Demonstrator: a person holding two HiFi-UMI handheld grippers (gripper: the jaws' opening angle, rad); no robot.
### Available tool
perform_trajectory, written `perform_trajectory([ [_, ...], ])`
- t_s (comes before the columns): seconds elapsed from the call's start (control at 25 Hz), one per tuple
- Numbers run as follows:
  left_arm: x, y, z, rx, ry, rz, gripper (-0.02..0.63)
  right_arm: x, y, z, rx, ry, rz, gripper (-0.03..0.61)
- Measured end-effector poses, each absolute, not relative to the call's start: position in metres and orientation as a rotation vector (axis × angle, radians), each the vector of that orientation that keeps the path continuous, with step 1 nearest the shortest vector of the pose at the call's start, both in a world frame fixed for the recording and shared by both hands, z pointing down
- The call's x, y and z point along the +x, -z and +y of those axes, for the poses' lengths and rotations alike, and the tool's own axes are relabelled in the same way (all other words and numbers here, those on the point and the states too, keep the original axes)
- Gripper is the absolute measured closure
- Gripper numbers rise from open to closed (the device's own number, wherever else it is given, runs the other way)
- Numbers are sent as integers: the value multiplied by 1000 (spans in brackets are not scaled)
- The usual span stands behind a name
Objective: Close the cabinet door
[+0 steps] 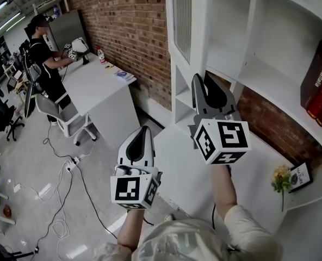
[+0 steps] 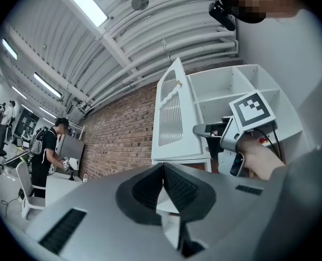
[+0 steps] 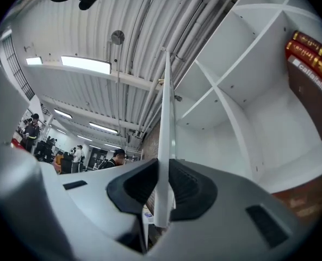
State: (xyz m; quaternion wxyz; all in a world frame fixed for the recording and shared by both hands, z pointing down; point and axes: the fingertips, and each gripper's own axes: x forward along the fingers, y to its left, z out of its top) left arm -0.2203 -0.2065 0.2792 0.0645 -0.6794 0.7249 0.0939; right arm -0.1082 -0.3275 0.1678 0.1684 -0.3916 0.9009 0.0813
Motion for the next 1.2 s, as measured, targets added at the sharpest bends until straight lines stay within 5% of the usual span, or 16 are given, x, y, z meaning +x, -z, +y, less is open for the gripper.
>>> perform_trajectory([
  [1.2, -237, -292, -192, -2020, -221, 2255, 600, -48, -168, -394, -1710, -415, 2274, 471],
])
